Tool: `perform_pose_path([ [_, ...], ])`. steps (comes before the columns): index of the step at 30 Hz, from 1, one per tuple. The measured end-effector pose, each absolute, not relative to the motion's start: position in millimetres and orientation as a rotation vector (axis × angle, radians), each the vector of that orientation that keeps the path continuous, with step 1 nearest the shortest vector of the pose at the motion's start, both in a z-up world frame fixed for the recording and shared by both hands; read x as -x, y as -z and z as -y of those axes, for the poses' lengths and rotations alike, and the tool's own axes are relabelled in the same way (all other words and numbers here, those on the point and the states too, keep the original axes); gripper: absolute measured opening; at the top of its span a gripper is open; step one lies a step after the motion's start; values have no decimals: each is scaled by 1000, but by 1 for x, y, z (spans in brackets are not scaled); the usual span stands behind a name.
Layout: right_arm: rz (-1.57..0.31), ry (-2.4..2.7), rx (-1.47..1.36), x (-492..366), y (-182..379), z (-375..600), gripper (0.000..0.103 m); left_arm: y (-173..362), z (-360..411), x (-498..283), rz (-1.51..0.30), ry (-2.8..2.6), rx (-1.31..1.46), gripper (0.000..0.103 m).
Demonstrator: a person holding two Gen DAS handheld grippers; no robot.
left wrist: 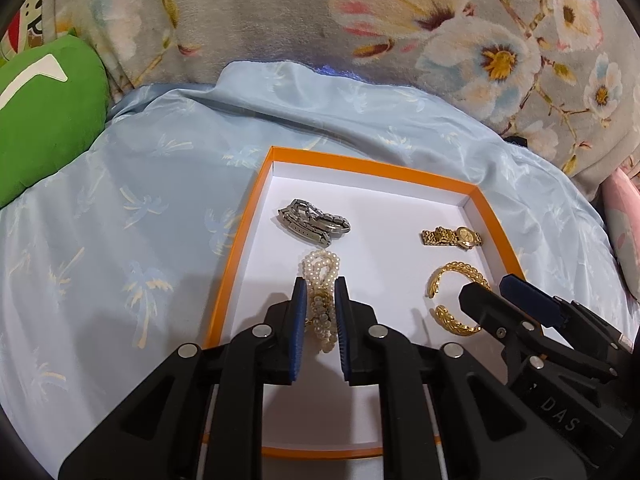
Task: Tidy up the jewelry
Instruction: 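Carry the bangle and pearl strand into the orange box with both tools, then open both tools to release the bangle and pearls, then withdraw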
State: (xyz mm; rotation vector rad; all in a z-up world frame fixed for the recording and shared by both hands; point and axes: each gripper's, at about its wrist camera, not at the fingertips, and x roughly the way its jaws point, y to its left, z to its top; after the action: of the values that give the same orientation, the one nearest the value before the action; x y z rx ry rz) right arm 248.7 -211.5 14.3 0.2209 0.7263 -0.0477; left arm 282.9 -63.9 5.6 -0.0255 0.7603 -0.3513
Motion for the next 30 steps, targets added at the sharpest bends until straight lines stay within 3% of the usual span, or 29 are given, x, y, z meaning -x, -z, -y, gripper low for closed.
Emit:
perform_pose_path([
  [14,-658,103,-226,-213,-23,213,50,-14,61,-250,-706,325,-10,14],
  [30,-683,114,-292,-112,-14,209,52,-13,-1,-141,-650,313,52,20],
])
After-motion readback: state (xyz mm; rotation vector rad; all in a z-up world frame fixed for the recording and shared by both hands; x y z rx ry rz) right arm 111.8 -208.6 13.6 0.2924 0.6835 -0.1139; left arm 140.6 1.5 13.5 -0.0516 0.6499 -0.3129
